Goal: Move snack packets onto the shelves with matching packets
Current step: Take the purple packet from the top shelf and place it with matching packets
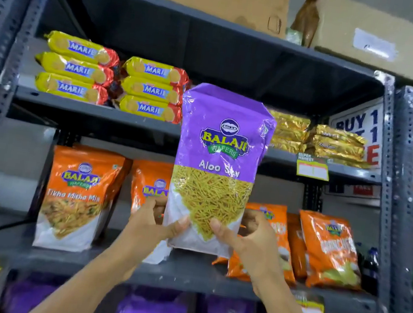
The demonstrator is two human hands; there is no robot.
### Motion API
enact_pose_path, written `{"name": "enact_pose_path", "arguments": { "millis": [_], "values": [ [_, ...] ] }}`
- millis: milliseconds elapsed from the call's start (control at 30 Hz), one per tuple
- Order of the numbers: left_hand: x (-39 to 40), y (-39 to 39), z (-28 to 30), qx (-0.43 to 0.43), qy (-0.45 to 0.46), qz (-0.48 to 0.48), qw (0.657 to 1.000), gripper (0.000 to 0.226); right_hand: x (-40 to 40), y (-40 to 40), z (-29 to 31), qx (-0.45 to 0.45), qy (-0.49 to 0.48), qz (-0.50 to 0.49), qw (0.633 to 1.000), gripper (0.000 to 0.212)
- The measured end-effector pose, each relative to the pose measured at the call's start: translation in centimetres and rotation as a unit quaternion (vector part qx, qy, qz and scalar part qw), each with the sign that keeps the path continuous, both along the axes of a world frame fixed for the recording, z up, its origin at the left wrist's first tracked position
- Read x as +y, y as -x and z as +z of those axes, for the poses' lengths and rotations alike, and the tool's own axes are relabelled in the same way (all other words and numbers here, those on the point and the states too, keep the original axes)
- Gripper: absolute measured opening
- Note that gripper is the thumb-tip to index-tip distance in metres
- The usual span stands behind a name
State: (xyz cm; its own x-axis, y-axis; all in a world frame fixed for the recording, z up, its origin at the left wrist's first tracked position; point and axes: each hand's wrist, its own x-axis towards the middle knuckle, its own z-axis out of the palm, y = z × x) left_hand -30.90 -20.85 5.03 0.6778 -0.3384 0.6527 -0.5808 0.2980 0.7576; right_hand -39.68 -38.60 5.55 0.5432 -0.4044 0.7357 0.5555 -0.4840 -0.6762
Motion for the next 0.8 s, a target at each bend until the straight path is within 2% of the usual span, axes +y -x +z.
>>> {"name": "enact_pose_path", "arguments": {
  "millis": [67,133,267,433,700,800],
  "values": [
    [0.3,0.4,-2.4,0.000,-0.004,0.013,1.000,0.066,0.1,0.5,-2.5,0.012,-0.003,0.000,1.000,0.065],
    [0.4,0.8,-4.9,-0.004,-0.012,0.015,1.000,0.072,0.3,1.0,-4.7,0.022,-0.013,0.005,1.000,0.068],
    [-0.1,1.5,-9.5,0.026,-0.033,0.005,0.999,0.066,0.0,1.6,-9.3,0.038,-0.039,0.029,0.998,0.062],
    [-1.3,0.6,-15.8,0.076,-0.066,0.012,0.995,0.071,-1.8,0.2,-16.3,0.076,-0.065,0.019,0.995,0.059],
    [-6.3,-1.7,-25.7,0.155,-0.152,0.028,0.976,0.073,-7.4,-2.6,-27.4,0.166,-0.109,0.044,0.979,0.069],
    [-8.9,-2.7,-29.2,0.176,-0.200,0.021,0.964,0.071,-10.0,-3.2,-31.3,0.201,-0.120,0.041,0.971,0.067]
  ]
}}
